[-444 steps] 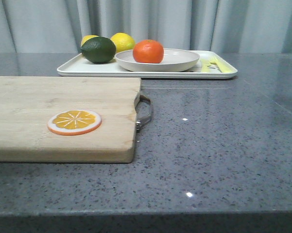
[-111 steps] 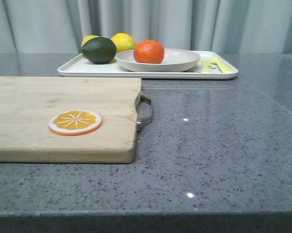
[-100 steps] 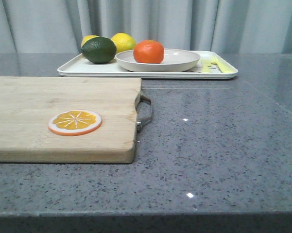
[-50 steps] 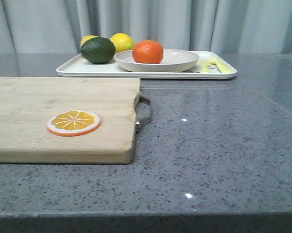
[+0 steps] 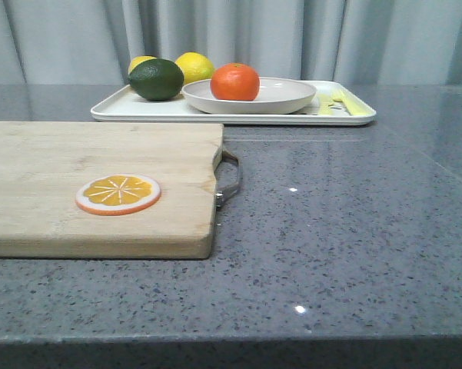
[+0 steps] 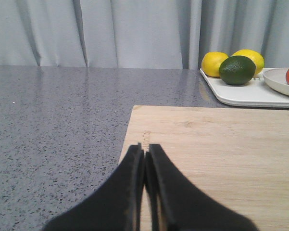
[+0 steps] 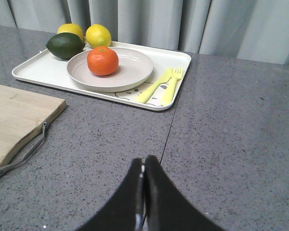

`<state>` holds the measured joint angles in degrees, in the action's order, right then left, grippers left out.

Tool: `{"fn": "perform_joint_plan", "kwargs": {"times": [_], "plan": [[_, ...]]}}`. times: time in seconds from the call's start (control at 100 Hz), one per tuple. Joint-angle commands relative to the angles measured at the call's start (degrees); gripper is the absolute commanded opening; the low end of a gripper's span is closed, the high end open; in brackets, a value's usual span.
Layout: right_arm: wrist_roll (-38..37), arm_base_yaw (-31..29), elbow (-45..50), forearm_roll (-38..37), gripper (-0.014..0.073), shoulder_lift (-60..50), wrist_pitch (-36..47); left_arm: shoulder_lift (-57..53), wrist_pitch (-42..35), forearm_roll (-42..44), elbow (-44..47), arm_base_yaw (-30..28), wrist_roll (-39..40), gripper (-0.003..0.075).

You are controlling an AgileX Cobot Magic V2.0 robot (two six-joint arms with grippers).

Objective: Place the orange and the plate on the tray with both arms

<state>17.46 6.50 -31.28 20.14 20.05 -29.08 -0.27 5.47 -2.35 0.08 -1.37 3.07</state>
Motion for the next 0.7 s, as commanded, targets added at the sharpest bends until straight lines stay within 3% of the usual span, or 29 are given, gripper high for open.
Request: {"fn": "perform_joint_plan", "kwargs": {"times": [0.0,0.69], "plan": [[0.2,0.0,-1.4,0.2,-0.0067,0.3,4.6,-2.0,-3.9,0.0,0.5,0.0,0.5,-0.0020],[0.2,0.0,-1.3,0.2,-0.0067,0.9,4.6,-2.0,-3.9,0.0,0.5,0.0,0.5,-0.0020]]}}
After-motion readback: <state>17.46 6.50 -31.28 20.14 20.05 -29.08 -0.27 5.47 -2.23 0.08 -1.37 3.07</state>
